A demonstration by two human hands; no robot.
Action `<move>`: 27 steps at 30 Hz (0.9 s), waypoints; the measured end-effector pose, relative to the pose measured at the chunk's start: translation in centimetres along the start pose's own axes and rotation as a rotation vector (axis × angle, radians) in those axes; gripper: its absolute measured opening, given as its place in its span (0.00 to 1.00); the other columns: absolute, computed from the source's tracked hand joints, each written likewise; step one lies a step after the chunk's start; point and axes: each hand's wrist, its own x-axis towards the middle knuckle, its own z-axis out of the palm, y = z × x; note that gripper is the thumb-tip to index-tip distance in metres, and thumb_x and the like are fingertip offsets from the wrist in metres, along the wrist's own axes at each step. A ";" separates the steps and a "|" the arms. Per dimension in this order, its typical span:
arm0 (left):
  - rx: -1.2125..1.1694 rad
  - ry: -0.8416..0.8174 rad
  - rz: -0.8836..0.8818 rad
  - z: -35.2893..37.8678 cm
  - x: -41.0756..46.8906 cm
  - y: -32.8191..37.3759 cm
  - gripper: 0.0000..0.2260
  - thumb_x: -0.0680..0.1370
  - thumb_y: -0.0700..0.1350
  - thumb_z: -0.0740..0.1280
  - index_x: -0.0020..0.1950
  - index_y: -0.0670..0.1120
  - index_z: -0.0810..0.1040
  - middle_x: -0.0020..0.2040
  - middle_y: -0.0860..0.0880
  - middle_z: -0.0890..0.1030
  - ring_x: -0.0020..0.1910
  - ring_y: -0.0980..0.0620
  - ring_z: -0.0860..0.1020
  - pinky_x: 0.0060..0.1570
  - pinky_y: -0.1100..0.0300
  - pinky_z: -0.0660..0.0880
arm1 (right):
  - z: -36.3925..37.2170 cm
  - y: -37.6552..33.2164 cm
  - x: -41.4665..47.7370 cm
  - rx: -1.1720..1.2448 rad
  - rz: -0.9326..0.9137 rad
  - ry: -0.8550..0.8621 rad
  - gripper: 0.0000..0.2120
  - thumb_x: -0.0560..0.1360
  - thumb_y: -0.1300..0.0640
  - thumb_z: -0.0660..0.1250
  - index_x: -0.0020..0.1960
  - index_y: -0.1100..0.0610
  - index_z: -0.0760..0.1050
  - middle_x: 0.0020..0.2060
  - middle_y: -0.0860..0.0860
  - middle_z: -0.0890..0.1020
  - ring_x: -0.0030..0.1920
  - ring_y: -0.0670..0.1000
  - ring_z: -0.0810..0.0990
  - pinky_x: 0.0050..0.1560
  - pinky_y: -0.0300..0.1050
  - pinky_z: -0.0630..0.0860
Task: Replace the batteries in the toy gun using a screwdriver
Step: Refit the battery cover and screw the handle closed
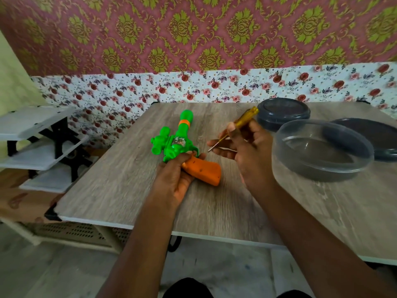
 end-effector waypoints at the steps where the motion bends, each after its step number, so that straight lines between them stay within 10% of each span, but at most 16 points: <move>1: -0.008 0.002 0.001 0.1 -0.1 0.0 0.08 0.78 0.29 0.66 0.55 0.38 0.79 0.46 0.37 0.85 0.40 0.41 0.86 0.48 0.40 0.83 | -0.1 0.0 0.0 0.037 0.058 -0.004 0.07 0.83 0.59 0.65 0.52 0.64 0.73 0.43 0.60 0.83 0.43 0.64 0.88 0.43 0.57 0.85; 8: 0.017 0.011 0.016 -0.1 -0.1 -0.2 0.17 0.78 0.30 0.66 0.68 0.33 0.75 0.54 0.34 0.82 0.44 0.45 0.85 0.51 0.42 0.82 | 0.0 0.9 0.0 0.048 0.297 -0.042 0.07 0.83 0.59 0.64 0.53 0.63 0.74 0.39 0.59 0.83 0.41 0.65 0.88 0.37 0.51 0.85; 20: 0.008 -0.013 -0.001 0.5 -0.4 0.3 0.11 0.80 0.30 0.65 0.61 0.36 0.76 0.46 0.38 0.83 0.36 0.46 0.86 0.40 0.44 0.85 | 0.0 1.0 -0.1 0.011 0.324 -0.090 0.07 0.81 0.62 0.67 0.54 0.67 0.74 0.40 0.61 0.84 0.41 0.64 0.88 0.38 0.51 0.86; 27: 0.039 0.005 0.033 0.4 -0.4 -0.1 0.08 0.79 0.31 0.67 0.57 0.37 0.79 0.47 0.38 0.84 0.39 0.47 0.86 0.51 0.41 0.82 | -0.3 1.4 -0.1 -0.090 0.262 -0.102 0.10 0.80 0.63 0.69 0.54 0.70 0.74 0.45 0.64 0.85 0.43 0.65 0.88 0.40 0.55 0.86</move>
